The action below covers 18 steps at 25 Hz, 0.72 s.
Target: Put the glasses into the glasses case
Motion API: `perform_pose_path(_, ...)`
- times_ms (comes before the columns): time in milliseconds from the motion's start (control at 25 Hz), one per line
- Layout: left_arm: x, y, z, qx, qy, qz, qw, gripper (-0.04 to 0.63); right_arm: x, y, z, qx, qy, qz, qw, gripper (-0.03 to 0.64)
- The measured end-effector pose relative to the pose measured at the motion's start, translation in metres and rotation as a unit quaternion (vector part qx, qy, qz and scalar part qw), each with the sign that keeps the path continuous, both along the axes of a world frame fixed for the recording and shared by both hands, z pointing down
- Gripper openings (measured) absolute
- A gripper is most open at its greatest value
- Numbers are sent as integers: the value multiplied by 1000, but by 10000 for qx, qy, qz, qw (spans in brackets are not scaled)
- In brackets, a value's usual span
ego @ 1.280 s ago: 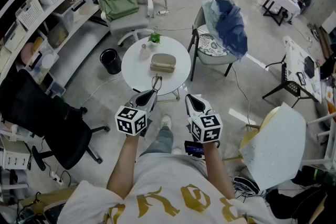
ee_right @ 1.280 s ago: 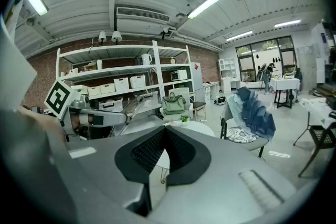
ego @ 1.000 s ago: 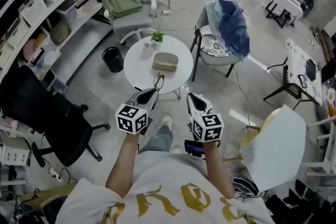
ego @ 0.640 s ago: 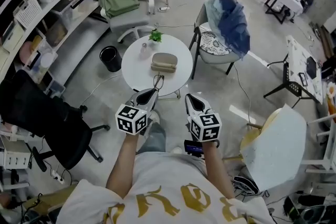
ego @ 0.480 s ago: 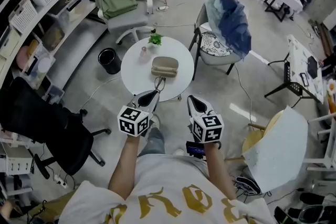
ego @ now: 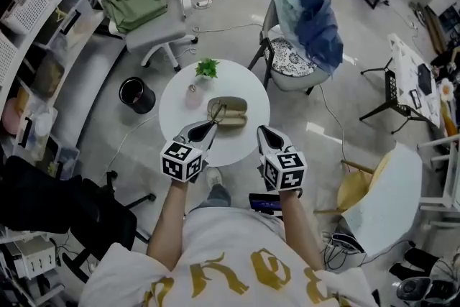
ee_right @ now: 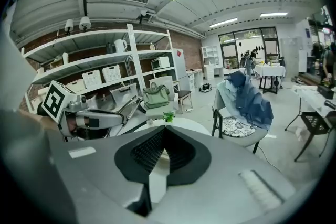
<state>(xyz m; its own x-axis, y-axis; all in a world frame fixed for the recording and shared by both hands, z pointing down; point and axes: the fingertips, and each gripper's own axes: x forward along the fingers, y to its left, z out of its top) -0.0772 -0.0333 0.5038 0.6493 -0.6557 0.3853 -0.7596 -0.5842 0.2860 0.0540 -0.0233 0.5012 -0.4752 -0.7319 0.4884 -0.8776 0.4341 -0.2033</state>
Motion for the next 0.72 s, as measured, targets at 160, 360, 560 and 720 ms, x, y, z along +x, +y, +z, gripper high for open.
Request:
perform_pose_path(160,-2,-29,11,-42,-78,473,9988,17,-3,-26,4,-55,29,364,9993,25)
perform_pose_path(360,-7,-55,18,-140,-17,744,9971,17,7,-42,2,5,191,835,9963,23)
perform_pose_path(560,-3,-70,12,-84,199,852,9961,17,13,-52,2,7,195,1027,9945,25)
perform_pose_path(720,-2,-70,18,-136,-13,968,9952,17,6,-57,6,-37,156,932,9955,25)
